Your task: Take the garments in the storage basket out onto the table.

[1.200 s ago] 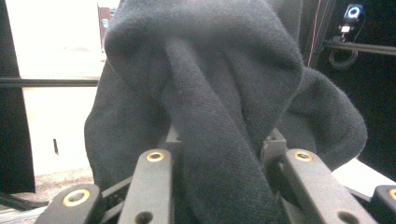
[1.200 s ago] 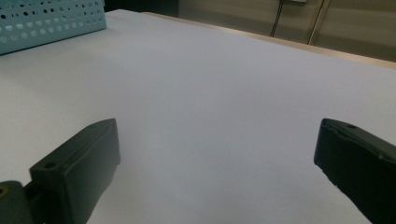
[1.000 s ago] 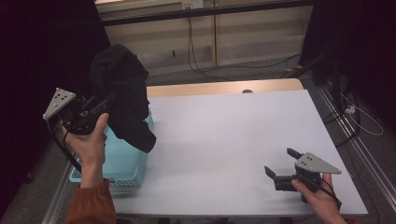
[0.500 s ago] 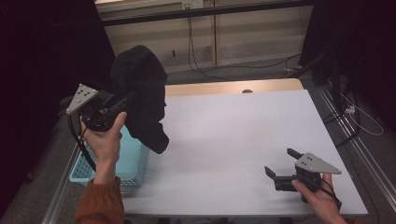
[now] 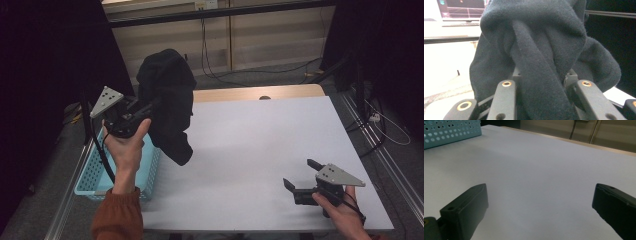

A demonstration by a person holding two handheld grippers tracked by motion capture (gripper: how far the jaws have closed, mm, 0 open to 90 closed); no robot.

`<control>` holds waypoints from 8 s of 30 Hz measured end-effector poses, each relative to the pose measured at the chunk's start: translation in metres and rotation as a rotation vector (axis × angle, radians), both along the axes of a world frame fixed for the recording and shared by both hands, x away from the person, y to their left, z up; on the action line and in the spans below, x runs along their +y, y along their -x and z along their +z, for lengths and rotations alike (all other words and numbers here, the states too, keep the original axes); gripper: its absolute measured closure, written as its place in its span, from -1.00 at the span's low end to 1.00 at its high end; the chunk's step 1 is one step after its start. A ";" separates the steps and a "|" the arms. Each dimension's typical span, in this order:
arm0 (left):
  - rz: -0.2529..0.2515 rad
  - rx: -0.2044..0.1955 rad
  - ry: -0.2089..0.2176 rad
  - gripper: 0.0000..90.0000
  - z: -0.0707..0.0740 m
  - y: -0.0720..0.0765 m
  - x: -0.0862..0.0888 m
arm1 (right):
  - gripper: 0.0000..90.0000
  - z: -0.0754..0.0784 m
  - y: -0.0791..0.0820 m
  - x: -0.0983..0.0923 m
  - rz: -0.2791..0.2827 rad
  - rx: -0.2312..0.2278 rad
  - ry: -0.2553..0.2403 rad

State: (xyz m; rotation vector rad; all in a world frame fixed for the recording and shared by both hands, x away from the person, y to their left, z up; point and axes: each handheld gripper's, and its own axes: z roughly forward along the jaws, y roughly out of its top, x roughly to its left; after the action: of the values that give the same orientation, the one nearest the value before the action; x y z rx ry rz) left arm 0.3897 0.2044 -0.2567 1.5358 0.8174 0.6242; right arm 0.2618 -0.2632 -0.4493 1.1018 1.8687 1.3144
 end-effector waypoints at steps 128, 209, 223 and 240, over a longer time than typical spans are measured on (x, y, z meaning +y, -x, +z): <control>-0.210 0.455 -0.336 0.40 -0.182 -0.039 -0.166 | -1.00 0.000 0.001 -0.001 0.011 0.001 0.002; -0.176 0.227 -0.350 -0.88 -0.157 -0.007 -0.111 | -1.00 -0.004 -0.011 0.016 0.038 0.005 0.021; -0.150 0.234 -0.326 -0.88 -0.164 0.020 -0.074 | -0.99 0.002 -0.029 0.043 0.097 0.009 -0.002; -0.123 0.246 -0.347 -0.89 -0.176 0.032 -0.055 | -0.94 0.007 -0.051 0.075 0.156 0.005 0.043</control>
State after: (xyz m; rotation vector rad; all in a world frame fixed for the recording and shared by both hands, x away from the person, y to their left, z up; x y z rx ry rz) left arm 0.3576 0.1490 -0.4329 1.9935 0.8190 0.5100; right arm 0.3125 -0.1880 -0.4420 0.9539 2.0113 1.3504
